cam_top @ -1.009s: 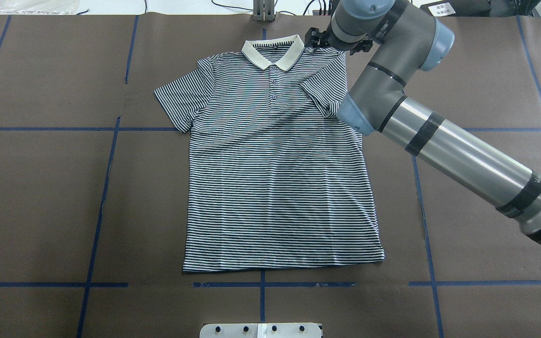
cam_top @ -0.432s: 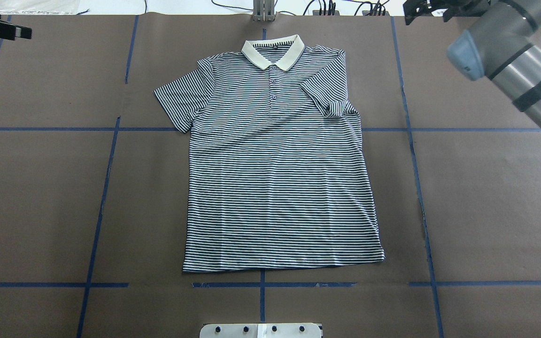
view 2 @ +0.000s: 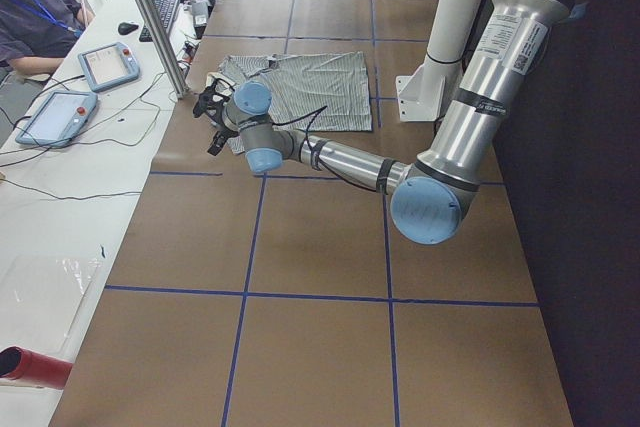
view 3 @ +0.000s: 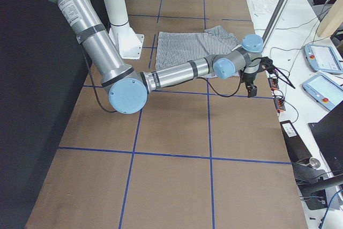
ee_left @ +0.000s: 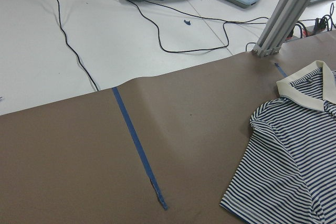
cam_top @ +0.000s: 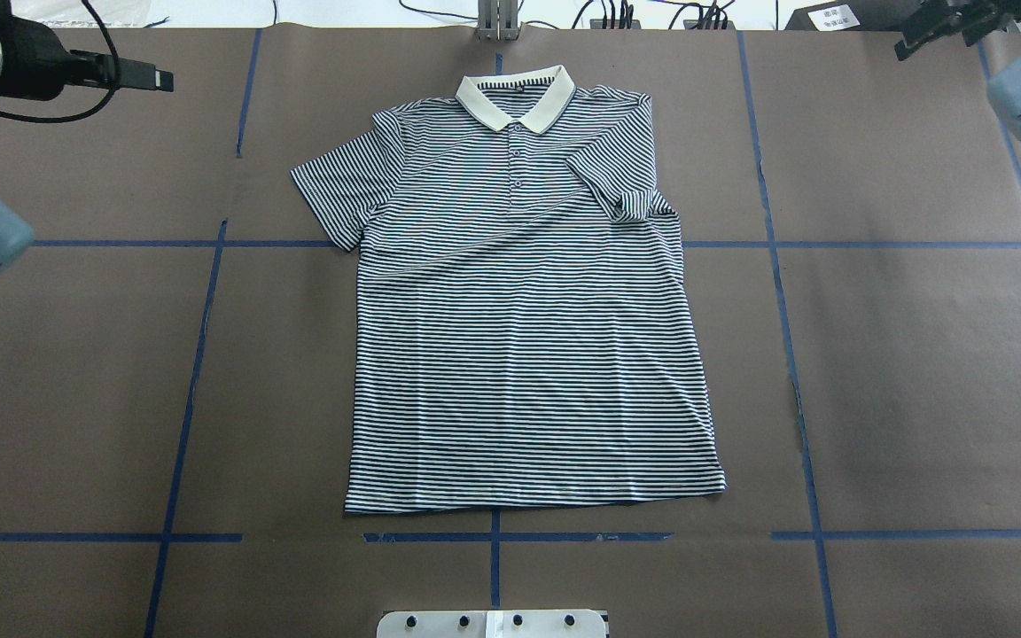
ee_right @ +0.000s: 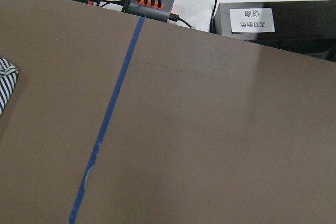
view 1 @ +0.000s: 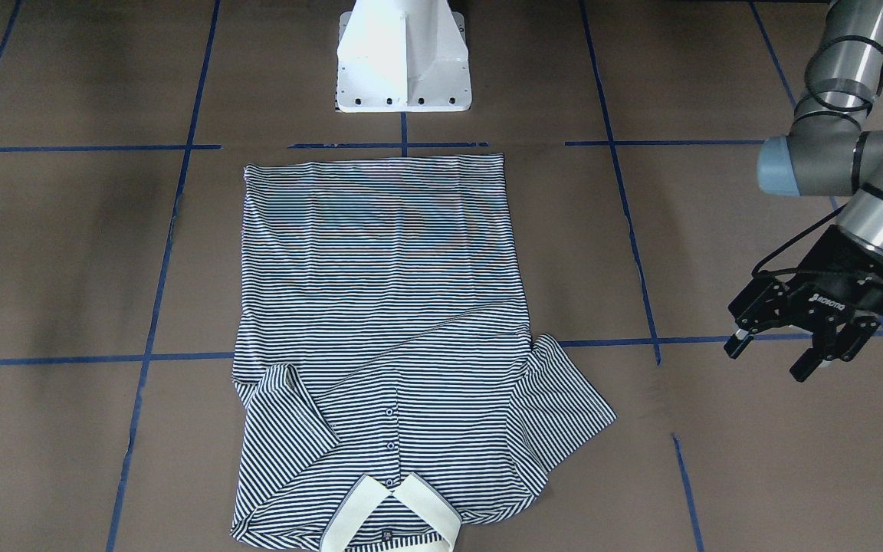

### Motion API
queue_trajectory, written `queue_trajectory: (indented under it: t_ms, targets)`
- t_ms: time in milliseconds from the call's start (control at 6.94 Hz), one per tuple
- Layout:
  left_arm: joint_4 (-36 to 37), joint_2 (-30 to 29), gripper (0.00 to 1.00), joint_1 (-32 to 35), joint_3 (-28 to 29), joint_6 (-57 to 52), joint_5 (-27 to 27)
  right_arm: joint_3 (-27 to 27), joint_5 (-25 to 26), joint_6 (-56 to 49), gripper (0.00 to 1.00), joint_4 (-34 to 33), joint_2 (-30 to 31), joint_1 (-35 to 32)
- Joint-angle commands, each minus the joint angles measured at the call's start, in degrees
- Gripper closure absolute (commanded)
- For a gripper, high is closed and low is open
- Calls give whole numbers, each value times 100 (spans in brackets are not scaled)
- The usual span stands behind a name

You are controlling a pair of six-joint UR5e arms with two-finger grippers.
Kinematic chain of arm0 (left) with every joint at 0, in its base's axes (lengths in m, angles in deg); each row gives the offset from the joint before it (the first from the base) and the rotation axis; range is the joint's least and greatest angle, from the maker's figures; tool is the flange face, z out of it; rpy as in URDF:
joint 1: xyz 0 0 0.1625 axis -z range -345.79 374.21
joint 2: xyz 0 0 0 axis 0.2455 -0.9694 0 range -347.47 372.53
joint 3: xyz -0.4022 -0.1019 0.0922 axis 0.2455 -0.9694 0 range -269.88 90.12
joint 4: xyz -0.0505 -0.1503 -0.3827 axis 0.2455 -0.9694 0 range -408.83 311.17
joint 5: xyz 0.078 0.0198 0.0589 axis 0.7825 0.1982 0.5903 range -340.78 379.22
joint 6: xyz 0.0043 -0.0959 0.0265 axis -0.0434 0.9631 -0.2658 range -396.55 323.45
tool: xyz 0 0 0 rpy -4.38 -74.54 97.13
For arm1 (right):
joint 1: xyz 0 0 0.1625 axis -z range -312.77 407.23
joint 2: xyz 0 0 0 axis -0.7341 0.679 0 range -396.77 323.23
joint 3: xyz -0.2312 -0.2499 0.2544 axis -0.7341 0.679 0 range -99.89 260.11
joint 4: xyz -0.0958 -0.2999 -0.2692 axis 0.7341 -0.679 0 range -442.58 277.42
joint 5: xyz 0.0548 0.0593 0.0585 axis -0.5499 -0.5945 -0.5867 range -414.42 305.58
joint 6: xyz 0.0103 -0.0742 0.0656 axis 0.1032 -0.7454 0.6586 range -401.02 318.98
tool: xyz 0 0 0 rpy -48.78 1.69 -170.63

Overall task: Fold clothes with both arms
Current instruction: 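Withdraw the right arm while the left arm moves toward the shirt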

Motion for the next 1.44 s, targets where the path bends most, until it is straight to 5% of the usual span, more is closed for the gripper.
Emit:
queue_trajectory:
  t_ms: [0, 576, 1297]
  targets:
    - [842, -519, 2, -985, 177, 1152, 1437, -97, -185, -338, 0, 19, 316, -183]
    - [917, -1196, 7, -1681, 1343, 1175, 2215, -203, -185, -321, 0, 19, 467, -192]
    - [847, -1313, 18, -1683, 1628, 426, 2216, -212, -176, -295, 0, 19, 511, -192]
